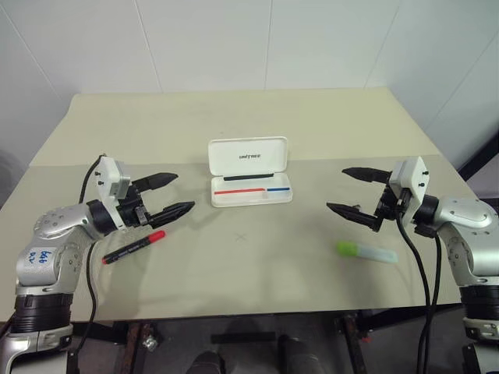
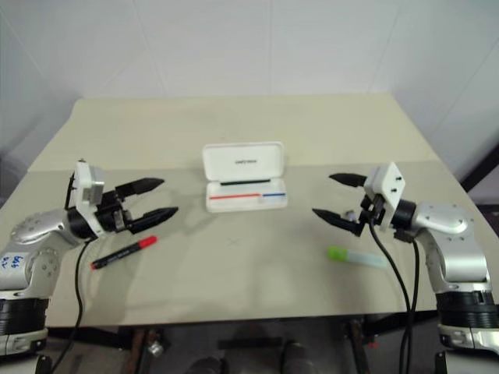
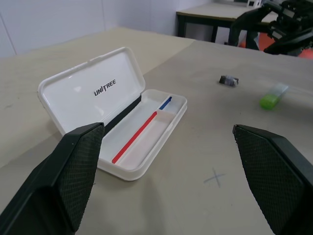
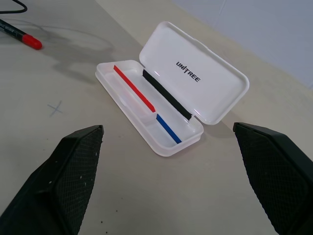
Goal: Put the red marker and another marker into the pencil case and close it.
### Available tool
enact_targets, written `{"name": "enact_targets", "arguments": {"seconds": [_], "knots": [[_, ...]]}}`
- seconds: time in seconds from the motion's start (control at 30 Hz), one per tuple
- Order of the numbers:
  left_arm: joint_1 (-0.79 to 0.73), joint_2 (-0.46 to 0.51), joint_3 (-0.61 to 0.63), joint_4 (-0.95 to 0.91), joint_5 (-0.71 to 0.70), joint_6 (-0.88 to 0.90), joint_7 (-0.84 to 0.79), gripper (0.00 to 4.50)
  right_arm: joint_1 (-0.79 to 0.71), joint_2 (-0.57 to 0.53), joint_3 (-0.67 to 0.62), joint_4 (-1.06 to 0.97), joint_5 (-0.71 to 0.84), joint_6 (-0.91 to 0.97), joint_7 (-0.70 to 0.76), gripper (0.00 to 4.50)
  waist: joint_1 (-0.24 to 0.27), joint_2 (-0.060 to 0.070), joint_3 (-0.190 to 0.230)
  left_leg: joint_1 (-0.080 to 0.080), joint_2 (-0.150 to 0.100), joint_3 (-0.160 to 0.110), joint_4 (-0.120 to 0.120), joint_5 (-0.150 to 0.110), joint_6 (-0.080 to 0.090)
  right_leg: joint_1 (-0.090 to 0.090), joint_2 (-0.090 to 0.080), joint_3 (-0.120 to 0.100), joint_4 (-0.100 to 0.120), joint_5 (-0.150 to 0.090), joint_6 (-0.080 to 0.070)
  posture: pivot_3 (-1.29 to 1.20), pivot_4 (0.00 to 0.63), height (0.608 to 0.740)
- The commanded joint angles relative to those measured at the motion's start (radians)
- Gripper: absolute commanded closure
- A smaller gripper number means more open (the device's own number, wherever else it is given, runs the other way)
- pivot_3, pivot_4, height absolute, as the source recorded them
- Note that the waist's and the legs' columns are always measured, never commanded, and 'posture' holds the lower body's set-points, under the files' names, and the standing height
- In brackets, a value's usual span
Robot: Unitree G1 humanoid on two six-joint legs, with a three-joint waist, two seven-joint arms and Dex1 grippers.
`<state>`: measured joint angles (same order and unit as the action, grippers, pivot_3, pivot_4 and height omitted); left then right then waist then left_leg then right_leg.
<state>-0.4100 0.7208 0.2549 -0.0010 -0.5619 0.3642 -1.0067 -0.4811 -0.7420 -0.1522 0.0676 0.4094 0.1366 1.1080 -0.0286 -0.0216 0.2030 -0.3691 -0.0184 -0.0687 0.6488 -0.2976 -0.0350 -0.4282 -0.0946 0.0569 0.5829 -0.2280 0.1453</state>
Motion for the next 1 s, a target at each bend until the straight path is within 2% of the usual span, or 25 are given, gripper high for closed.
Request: {"name": "enact_targets", "arguments": {"seconds": [0.03,0.33,0.6,0.8,0.9,1.0], "knots": [[-0.022,0.034,0.001,0.016,0.018,-0.046,-0.049,0.02,-0.041,-0.014,-0.001,0.01,0.006,-0.006,0.019,0.0,0.0,0.0,0.0,0.0,0.0,0.0,0.0,0.0,0.0,0.0,0.0,0.0,0.0,0.0,0.0,0.0,0.15,0.74],[-0.052,0.059,-0.022,0.094,0.052,-0.116,-0.143,0.02,-0.08,-0.006,0.023,0.046,0.005,-0.004,0.047,0.0,0.001,0.0,0.0,-0.001,0.0,0.0,0.0,0.0,0.0,0.0,0.0,0.0,0.002,0.0,0.0,0.0,0.15,0.74],[-0.02,0.065,-0.04,0.136,0.115,-0.202,-0.173,0.02,-0.119,0.017,0.051,0.06,0.001,0.011,0.062,0.0,0.0,0.0,0.0,0.0,0.0,0.0,-0.001,0.0,0.0,0.0,0.0,0.0,0.002,0.0,0.0,0.0,0.15,0.74],[-0.097,0.032,-0.094,0.233,0.159,-0.259,-0.189,0.02,-0.093,0.023,0.054,-0.005,0.013,0.026,0.053,0.0,0.002,0.0,0.0,0.0,0.0,0.0,-0.001,0.0,0.0,0.0,0.0,-0.001,0.002,0.0,0.0,0.0,0.15,0.74],[-0.173,0.0,-0.14,0.301,0.178,-0.291,-0.218,0.61,-0.084,0.011,0.046,-0.039,0.027,0.046,0.059,0.0,0.007,0.0,0.0,-0.001,0.0,-0.001,0.001,0.0,0.0,0.0,0.0,-0.001,0.002,0.0,0.0,0.0,0.15,0.74],[-0.255,-0.042,-0.186,0.391,0.221,-0.342,-0.228,1.64,-0.07,0.011,0.038,-0.062,0.03,0.053,0.053,0.0,0.005,0.0,0.0,-0.001,-0.001,-0.001,0.002,0.0,0.0,0.0,0.0,-0.001,0.003,0.001,0.001,0.0,0.15,0.74]]}}
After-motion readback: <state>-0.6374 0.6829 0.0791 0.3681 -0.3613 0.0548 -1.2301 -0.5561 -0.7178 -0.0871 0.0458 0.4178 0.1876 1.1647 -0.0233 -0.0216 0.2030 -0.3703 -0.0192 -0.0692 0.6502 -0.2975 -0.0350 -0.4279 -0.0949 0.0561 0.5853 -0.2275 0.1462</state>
